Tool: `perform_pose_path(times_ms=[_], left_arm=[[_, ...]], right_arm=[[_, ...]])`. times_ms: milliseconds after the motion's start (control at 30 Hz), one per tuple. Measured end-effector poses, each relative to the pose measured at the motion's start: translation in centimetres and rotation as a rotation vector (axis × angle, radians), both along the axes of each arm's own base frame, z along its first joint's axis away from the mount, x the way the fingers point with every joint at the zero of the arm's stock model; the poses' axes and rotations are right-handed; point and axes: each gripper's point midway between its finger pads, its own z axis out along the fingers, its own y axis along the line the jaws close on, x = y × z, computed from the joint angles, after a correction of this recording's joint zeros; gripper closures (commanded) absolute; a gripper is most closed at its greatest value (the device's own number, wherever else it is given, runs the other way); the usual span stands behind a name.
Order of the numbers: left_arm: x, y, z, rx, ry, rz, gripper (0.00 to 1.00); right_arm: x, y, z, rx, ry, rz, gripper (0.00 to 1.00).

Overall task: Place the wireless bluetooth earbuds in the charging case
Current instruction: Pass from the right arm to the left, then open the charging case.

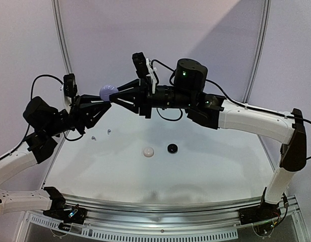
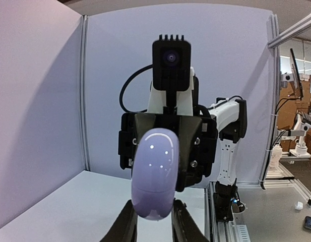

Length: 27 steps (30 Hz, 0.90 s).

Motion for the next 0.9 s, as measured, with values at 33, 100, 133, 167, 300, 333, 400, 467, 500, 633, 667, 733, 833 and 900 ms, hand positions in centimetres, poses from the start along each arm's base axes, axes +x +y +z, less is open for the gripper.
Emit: perform_pose_path(times_ms=[33, 100, 133, 167, 300, 333, 400, 467, 500, 633, 667, 733, 833, 900], left_arm=[[0.0, 0.0, 0.1, -0.001, -0.002, 0.000, 0.73], [0.0, 0.0, 0.2, -0.002, -0.005, 0.000, 0.71], [0.0, 0.0, 0.3, -0.003, -0.007, 0.001, 0.71], [-0.1, 0.0, 0.3, -0.004, -0.009, 0.000, 0.71], [-0.1, 0.1, 0.5, -0.006, -0.014, 0.001, 0.76], [-0.1, 0.1, 0.5, -0.006, -0.015, -0.001, 0.82], [-0.2, 0.0, 0.5, -0.003, -0.017, -0.007, 0.94], [-0.4, 0.0, 0.5, -0.003, -0.020, -0.017, 1.00], [-0.5, 0.0, 0.6, -0.003, -0.022, -0.020, 1.00], [-0.5, 0.0, 0.6, 0.000, -0.028, -0.021, 1.00], [-0.5, -0.1, 0.6, 0.005, -0.038, -0.017, 1.00], [-0.6, -0.1, 0.4, 0.018, -0.063, -0.015, 1.00], [-0.6, -0.2, -0.1, 0.058, -0.134, 0.005, 1.00], [-0.7, -0.3, -0.5, 0.089, -0.184, 0.014, 1.00]], right_arm=[[0.0, 0.0, 0.1, 0.001, -0.001, 0.000, 1.00], [0.0, 0.0, 0.1, 0.002, -0.004, -0.001, 1.00], [0.0, 0.0, 0.1, 0.001, -0.006, -0.002, 1.00], [0.0, 0.0, 0.1, 0.001, -0.007, -0.002, 1.00], [0.0, 0.0, 0.0, -0.001, -0.010, -0.002, 1.00], [0.0, 0.0, 0.0, -0.002, -0.010, -0.003, 1.00], [0.0, 0.0, 0.0, -0.002, -0.012, -0.001, 1.00], [-0.2, 0.0, 0.0, -0.001, -0.020, 0.009, 1.00], [-0.2, 0.0, 0.1, 0.002, -0.023, 0.009, 0.93], [-0.2, 0.0, 0.1, 0.001, -0.027, 0.009, 0.60], [-0.1, 0.0, 0.0, -0.003, -0.029, 0.002, 0.56], [0.2, 0.1, -0.5, -0.023, -0.019, -0.016, 0.53], [0.5, 0.3, -1.3, -0.053, -0.013, -0.036, 0.52], [0.7, 0.3, -1.8, -0.071, -0.013, -0.043, 0.52]])
